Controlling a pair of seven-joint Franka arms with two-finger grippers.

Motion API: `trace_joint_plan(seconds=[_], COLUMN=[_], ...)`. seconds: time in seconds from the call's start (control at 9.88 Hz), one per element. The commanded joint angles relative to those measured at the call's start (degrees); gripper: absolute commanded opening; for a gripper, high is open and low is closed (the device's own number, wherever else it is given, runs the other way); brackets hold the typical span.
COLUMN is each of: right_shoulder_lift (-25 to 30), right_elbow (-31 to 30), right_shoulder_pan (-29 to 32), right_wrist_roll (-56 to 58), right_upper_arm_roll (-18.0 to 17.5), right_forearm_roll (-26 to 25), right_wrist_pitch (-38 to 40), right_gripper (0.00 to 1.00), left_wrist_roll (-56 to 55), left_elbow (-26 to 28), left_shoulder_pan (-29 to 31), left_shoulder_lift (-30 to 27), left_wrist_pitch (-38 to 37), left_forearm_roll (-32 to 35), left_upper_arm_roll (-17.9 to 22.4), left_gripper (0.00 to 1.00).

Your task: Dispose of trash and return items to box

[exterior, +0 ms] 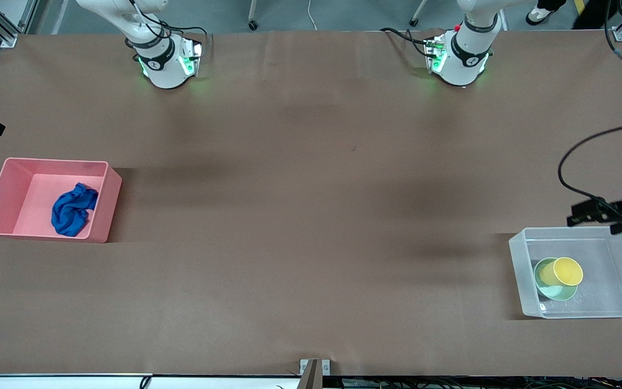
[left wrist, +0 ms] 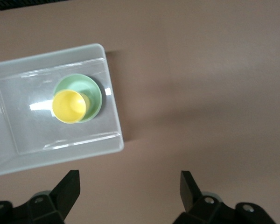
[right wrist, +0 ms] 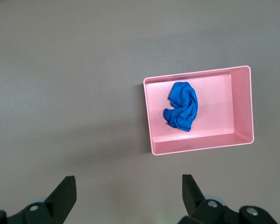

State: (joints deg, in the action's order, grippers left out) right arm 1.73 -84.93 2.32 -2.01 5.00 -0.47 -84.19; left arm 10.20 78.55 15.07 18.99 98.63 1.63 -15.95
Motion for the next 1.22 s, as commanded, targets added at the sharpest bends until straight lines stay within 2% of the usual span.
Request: trace_joint_plan(seconds=[0.0,0.2,0.3,0.41,0.81,1.11], right_shoulder_lift=[0.91,0.91,1.0,1.08,1.09,1.09], right_elbow=[0.72,1.08,1.0,0.91,0.56,0.47], right_shoulder_pan=[0.41,0.41,0.41,0.41,0.59,0.59], right_wrist_roll=[2.34,2.54,2.01,1.92,2.53,2.36], right_upper_arm_roll=[-0.34,-0.25,-0.25,-0.16,-0.16,-0.16], right_forearm_roll=[-0.49,-0.49,-0.58,-0.58,-0.58,-0.58], right_wrist_pitch=[-0.1,-0.1,-0.01,-0.1,-0.01,-0.1], right_gripper=[1.0,1.0,1.0,1.0,1.0,1.0], left_wrist_roll=[-3.33,-3.86,-4.13,-4.13,-4.48,-4.4], left_elbow=[12.03,18.19,19.7,21.54,20.94,17.97], left_shoulder_pan=[0.66,0.93,1.01,1.02,0.66,0.66], left_shoulder_lift=[-9.11,-15.44,-17.47,-19.23,-19.08,-19.08], left_wrist_pitch=[0.87,0.95,0.78,0.78,1.3,1.22], left_forearm_roll=[-0.49,-1.62,-4.85,-5.32,-5.23,-4.45], left_upper_arm_roll=[-2.05,-2.77,-2.68,-2.68,-2.68,-2.68], left_gripper=[0.95,0.95,0.95,0.95,0.95,0.96])
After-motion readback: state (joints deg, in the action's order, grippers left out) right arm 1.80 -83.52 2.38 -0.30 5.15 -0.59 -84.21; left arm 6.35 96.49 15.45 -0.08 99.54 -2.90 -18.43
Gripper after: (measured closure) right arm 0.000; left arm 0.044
